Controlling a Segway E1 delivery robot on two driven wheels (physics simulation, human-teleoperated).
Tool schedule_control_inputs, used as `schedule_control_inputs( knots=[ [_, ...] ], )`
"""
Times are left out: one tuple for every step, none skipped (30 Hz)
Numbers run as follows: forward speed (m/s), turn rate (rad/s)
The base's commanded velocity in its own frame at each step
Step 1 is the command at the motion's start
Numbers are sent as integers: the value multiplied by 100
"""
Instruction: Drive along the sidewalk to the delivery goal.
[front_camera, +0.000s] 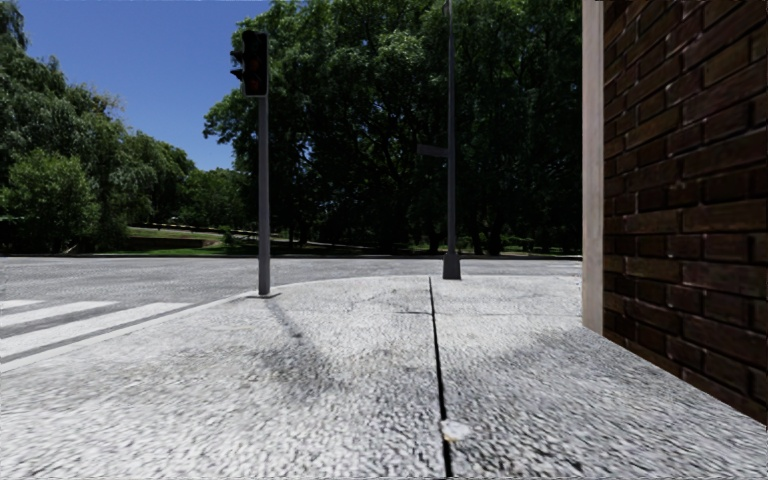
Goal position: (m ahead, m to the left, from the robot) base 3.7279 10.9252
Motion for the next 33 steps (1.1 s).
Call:
schedule_control_inputs(
  knots=[
    [160,120],
    [160,120],
    [160,120],
    [160,120],
    [160,120],
    [160,120],
    [160,120],
    [160,114],
    [160,110],
    [160,110],
    [160,109],
    [160,108],
    [160,107],
    [160,106],
    [160,105],
    [160,105],
    [160,100],
    [160,100],
    [160,95],
    [160,87],
    [160,74],
    [160,43],
    [160,17],
    [160,17],
    [160,6],
    [160,3],
    [160,2],
    [160,1],
    [160,1],
    [160,1],
    [160,1],
    [160,1],
    [160,1]
  ],
)
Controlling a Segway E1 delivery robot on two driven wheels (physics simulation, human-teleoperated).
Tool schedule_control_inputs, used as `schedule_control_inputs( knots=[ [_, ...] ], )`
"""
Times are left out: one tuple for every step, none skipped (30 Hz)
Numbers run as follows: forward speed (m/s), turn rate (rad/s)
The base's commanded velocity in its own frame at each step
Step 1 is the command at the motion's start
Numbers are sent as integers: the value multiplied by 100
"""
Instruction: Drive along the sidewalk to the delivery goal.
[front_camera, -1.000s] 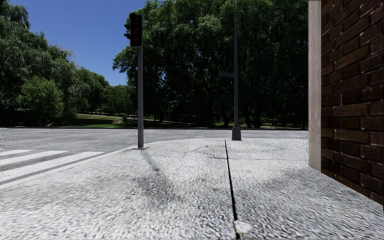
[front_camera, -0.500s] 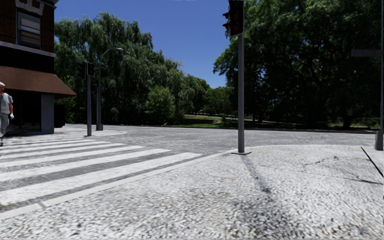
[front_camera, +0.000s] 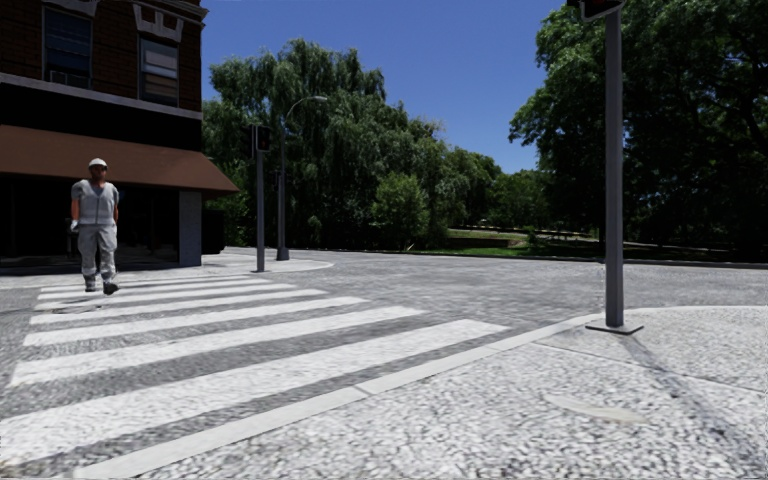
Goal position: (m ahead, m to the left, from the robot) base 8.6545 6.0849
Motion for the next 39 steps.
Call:
schedule_control_inputs(
  knots=[
    [160,1],
    [160,1],
    [160,1],
    [160,1],
    [160,0],
    [160,0],
    [160,0],
    [160,0],
    [160,0],
    [160,0],
    [160,0],
    [160,0],
    [160,0],
    [160,0],
    [160,0],
    [160,0],
    [160,0],
    [160,0],
    [160,0],
    [160,0],
    [160,0],
    [160,11],
    [160,11],
    [160,19],
    [160,32],
    [160,43],
    [160,47],
    [160,47],
    [160,48],
    [160,49],
    [160,49],
    [160,49],
    [160,49],
    [160,49],
    [160,49],
    [160,49],
    [160,49],
    [160,49],
    [160,49]
  ],
)
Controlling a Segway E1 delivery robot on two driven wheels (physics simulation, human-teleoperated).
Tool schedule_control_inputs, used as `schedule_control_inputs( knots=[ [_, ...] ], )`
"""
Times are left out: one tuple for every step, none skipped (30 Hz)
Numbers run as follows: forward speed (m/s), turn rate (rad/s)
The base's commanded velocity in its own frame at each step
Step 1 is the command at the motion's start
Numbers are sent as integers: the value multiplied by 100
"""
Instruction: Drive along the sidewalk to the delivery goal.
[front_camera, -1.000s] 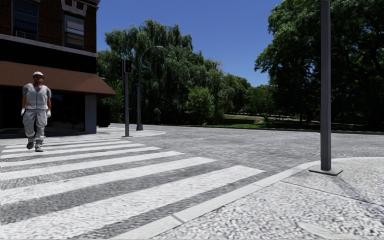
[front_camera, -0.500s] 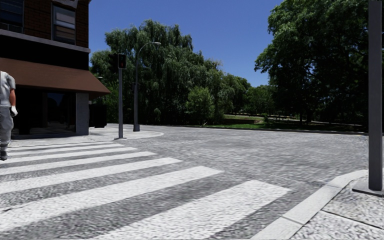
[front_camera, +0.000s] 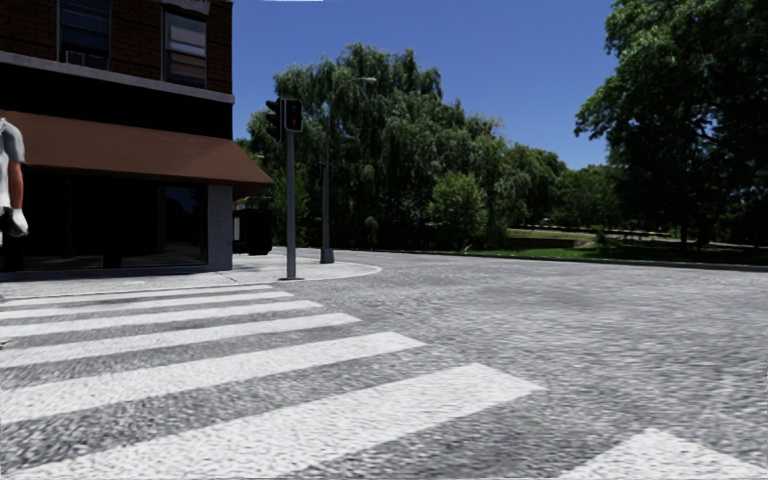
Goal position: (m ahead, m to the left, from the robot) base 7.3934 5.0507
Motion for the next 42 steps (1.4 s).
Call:
schedule_control_inputs(
  knots=[
    [160,49],
    [160,49],
    [160,49],
    [160,49],
    [160,49],
    [160,49],
    [160,49],
    [160,49],
    [160,49],
    [160,49],
    [160,50],
    [160,55],
    [160,59],
    [160,59],
    [160,62],
    [160,62],
    [160,66],
    [160,68],
    [160,68],
    [160,68],
    [160,68],
    [160,68],
    [160,68],
    [160,68],
    [160,68],
    [160,68],
    [160,68],
    [160,68],
    [160,68],
    [160,68],
    [160,68],
    [160,68],
    [160,68],
    [160,68],
    [160,68],
    [160,68],
    [160,68],
    [160,64],
    [160,46],
    [160,24],
    [160,10],
    [160,2]
  ],
)
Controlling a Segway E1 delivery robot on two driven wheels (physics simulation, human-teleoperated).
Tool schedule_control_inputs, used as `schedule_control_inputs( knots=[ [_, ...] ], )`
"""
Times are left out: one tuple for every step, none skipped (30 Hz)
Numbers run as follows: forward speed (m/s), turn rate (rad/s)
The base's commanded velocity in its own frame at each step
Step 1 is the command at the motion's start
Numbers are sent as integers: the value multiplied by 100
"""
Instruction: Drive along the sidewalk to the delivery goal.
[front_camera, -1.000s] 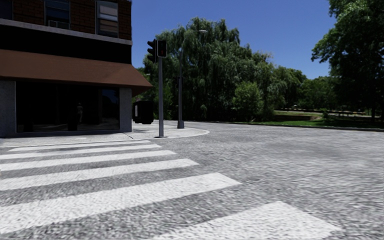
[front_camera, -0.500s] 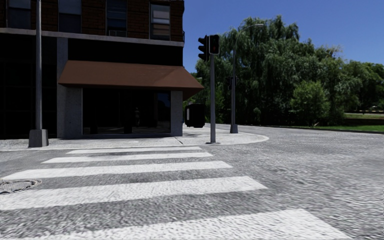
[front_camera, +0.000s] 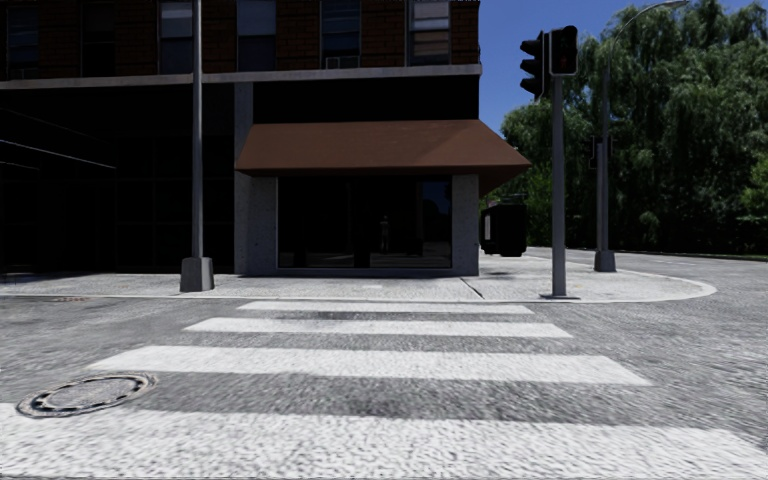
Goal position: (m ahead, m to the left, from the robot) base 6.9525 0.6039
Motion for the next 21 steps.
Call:
schedule_control_inputs(
  knots=[
    [160,2],
    [160,0],
    [160,0],
    [160,0],
    [160,0],
    [160,0],
    [160,0],
    [160,0],
    [160,0],
    [160,0],
    [160,0],
    [160,0],
    [160,0],
    [160,0],
    [160,0],
    [160,0],
    [160,0],
    [160,0],
    [160,0],
    [160,0],
    [160,0]
  ],
)
